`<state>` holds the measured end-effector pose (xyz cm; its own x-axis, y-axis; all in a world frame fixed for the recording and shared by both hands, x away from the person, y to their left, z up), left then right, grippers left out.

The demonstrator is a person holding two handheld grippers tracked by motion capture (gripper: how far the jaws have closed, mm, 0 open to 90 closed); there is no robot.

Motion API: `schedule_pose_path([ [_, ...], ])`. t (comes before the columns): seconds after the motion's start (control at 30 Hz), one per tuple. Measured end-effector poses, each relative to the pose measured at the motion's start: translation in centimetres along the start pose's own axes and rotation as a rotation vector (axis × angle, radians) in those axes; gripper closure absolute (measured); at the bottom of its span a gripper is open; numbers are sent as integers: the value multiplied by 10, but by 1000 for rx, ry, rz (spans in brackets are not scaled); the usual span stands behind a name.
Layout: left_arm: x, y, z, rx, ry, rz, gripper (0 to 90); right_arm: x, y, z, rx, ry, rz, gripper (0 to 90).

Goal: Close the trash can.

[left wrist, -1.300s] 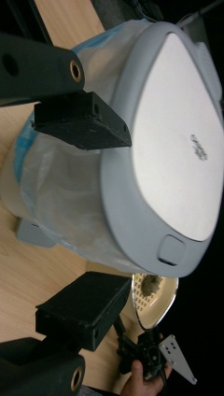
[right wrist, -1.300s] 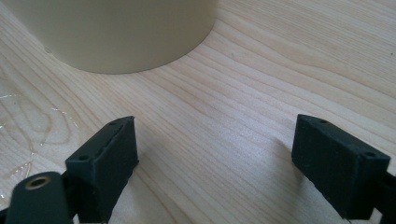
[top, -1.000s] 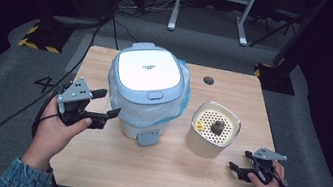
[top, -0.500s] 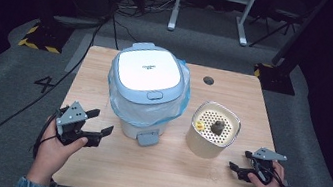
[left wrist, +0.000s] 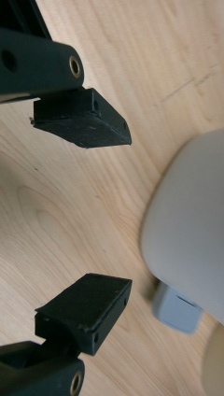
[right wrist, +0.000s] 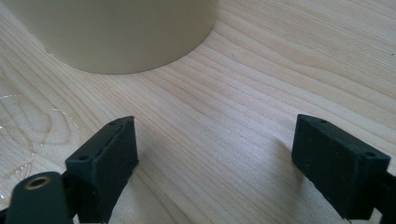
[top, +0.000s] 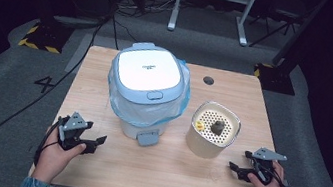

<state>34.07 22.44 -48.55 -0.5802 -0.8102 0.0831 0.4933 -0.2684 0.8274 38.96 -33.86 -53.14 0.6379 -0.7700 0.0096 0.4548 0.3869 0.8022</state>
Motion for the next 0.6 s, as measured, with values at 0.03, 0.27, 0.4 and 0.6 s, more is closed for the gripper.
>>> schedule_pose_path([
  [0.03, -1, -3, -2, -15, 5, -3, 268, 0, 0, 0, 0, 0, 0, 145],
  [0.27, -6, -28, -11, -131, 29, -9, 259, 0, 0, 0, 0, 0, 0, 145],
  [0.4, -6, -36, -16, -171, 45, -25, 250, 0, 0, 0, 0, 0, 0, 145],
  [0.6, -4, -38, -21, -163, 46, -40, 222, 0, 0, 0, -1, -2, -5, 145],
])
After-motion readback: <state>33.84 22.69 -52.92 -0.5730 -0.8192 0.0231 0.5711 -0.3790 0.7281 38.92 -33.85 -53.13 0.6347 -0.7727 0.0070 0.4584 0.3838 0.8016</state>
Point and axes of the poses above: each handheld gripper's, and its own axes: z roughly backward along the jaws, y roughly out of its top, x roughly to its right, the point moved 4 cm from there along -z, roughly forward along the jaws, and after that the axes turned 6 degrees about x, right-handed, at the moved point
